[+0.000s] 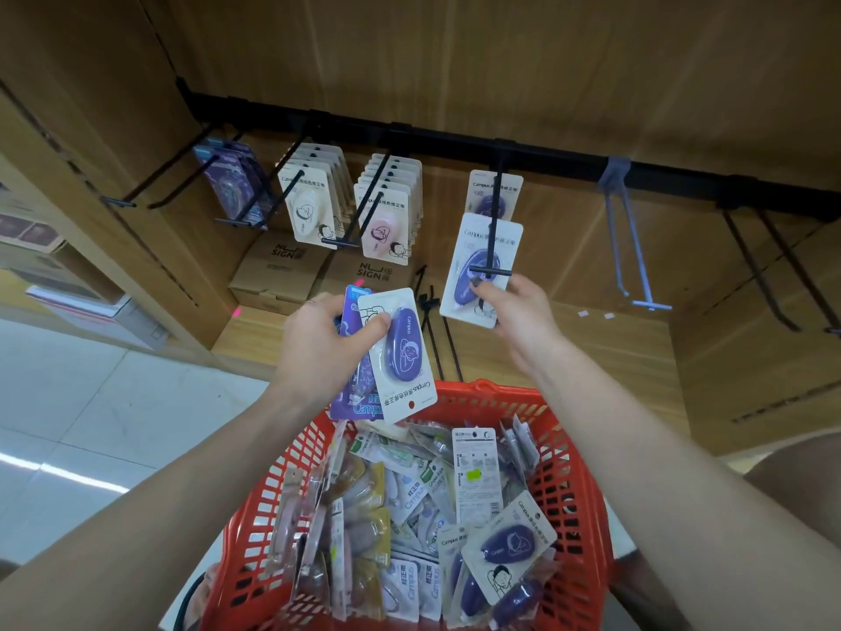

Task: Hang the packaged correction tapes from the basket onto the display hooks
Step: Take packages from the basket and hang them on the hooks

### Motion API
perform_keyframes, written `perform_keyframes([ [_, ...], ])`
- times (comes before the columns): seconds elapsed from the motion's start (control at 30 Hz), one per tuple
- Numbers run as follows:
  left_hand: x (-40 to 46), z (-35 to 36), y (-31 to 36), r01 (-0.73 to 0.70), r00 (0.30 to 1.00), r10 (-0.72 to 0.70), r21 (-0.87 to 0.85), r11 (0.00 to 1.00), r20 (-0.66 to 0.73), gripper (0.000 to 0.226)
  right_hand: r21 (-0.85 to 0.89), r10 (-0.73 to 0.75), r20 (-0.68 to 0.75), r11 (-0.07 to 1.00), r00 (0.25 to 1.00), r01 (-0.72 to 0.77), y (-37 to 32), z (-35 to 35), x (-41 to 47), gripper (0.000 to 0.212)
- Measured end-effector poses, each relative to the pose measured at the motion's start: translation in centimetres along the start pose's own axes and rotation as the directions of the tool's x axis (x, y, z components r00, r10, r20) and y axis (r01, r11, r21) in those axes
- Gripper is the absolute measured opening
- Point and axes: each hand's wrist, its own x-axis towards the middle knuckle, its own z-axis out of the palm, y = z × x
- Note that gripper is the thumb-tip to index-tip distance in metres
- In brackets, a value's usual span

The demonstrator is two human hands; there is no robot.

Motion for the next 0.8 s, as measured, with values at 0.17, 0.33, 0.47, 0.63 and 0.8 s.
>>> perform_keyframes([
  [0.17, 0.3, -0.1, 0.2, 0.001, 1.0, -0.001, -0.046, 0.999, 0.012, 0.021, 0.031, 0.096, -0.086, 0.995, 0.992, -0.093, -2.1, 0.7, 5.1, 0.047],
  [0.33, 0.7, -0.6, 0.6, -0.022, 1.0, 0.022, -0.129, 0.991, 0.003, 0.021, 0.063, 0.233, -0.123, 0.972, 0.965, -0.226, -3.8, 1.4, 7.8, 0.05],
  [0.47, 0.6, -1.2, 0.9, -0.003, 1.0, 0.005, -0.205, 0.979, 0.011, 0.018, 0.105, 0.273, -0.07, 0.958, 0.959, -0.265, -3.9, 1.6, 8.2, 0.043],
  [0.63, 0.4, -1.9, 1.5, 0.0, 1.0, 0.005, -0.251, 0.968, 0.019, 0.011, 0.099, 0.265, -0.074, 0.961, 0.961, -0.258, -2.2, 1.8, 6.0, 0.069],
  [0.8, 0.4, -2.6, 1.8, 0.024, 1.0, -0.016, -0.318, 0.948, 0.027, 0.01, 0.256, 0.182, 0.151, 0.942, 0.972, -0.216, -1.4, 2.7, -1.1, 0.039],
])
